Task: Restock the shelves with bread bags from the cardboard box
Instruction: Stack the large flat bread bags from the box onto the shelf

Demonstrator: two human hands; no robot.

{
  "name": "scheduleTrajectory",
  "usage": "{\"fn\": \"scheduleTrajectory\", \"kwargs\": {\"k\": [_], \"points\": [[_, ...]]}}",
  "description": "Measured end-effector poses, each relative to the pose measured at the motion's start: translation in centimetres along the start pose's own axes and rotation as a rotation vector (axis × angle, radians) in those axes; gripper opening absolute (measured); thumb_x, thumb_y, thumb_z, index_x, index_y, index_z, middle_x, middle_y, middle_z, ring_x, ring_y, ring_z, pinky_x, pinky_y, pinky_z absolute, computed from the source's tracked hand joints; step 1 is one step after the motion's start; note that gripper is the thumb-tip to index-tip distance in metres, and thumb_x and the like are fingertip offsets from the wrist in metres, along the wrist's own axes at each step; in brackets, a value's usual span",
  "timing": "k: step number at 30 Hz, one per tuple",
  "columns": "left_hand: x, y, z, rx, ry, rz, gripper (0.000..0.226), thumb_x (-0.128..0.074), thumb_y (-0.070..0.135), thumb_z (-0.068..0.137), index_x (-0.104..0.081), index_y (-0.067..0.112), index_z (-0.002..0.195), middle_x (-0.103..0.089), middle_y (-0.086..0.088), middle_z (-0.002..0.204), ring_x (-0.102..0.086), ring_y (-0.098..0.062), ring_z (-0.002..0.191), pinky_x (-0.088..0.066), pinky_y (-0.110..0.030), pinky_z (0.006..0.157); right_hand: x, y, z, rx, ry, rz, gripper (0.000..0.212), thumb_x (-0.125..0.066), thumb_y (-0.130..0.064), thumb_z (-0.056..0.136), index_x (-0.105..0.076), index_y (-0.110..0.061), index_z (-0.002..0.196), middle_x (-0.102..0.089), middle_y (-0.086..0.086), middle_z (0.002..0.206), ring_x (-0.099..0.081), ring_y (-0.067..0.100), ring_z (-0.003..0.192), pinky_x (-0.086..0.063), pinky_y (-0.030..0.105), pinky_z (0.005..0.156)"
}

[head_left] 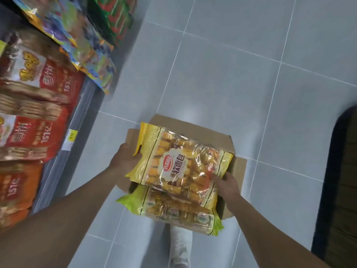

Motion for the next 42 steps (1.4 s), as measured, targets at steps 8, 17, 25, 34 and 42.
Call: {"fn": "scheduleTrajectory", "kwargs": {"k": [8,17,25,34,42], "points": [[-1.3,0.2,0.4,0.050,-0.035,-0.028,0.022,-0.064,0.028,0.097,-0.073,0.007,0.099,-0.071,-0.011,0.095,-0.069,-0.035,0.098,-0.054,-0.037,0.087,-0.1,0.9,-0.1,-0.015,0.047,0.129,0.041,-0.079,-0.041,0.085,-0.069,-0.021,0.119,-0.076,-0.001,0.102,-0.072,0.025,0.093,-0.061,0.049,0.085],[0.0,0.6,-3.0,0.000,0.018,-0.009,0.019,-0.058,0.029,0.100,-0.070,0.020,0.090,-0.069,-0.009,0.084,-0.069,-0.035,0.096,-0.043,-0.030,0.073,0.4,-0.3,-2.3,0.005,0.051,0.181,0.039,-0.076,-0.040,0.088,-0.069,-0.026,0.124,-0.075,0.000,0.109,-0.068,0.021,0.093,-0.057,0.039,0.087],[3.1,1.1,-7.8,-0.075,0.082,-0.148,0.023,-0.062,0.029,0.099,-0.077,0.015,0.110,-0.072,-0.007,0.105,-0.066,-0.031,0.107,-0.050,-0.035,0.093,2.8,-3.7,-7.2,0.129,0.127,0.097,0.011,-0.059,-0.021,0.100,-0.070,-0.021,0.101,-0.073,0.006,0.095,-0.068,0.028,0.079,-0.060,0.048,0.082],[11.5,2.1,-18.8,-0.261,0.086,-0.304,0.024,-0.049,0.017,0.103,-0.051,0.010,0.081,-0.047,-0.004,0.071,-0.044,-0.021,0.065,-0.030,-0.034,0.061,6.6,-9.2,-19.1,0.343,0.073,0.125,0.014,-0.059,-0.017,0.100,-0.073,-0.015,0.100,-0.069,0.011,0.081,-0.061,0.025,0.070,-0.051,0.035,0.065],[22.9,-0.3,-33.4,-0.244,-0.013,-0.806,0.026,-0.047,0.008,0.105,-0.059,0.023,0.087,-0.069,0.008,0.071,-0.064,-0.014,0.068,-0.045,-0.029,0.066,10.2,-16.2,-37.0,0.515,-0.151,0.419,0.018,-0.060,-0.022,0.101,-0.073,-0.015,0.111,-0.076,0.005,0.091,-0.071,0.020,0.079,-0.059,0.031,0.067]]}}
Point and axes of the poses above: each hand's wrist, its own z-axis towards the middle knuckle, its own x-axis out of the back of the hand, y = z × x, the point moved 5 cm from there along z, towards the middle knuckle
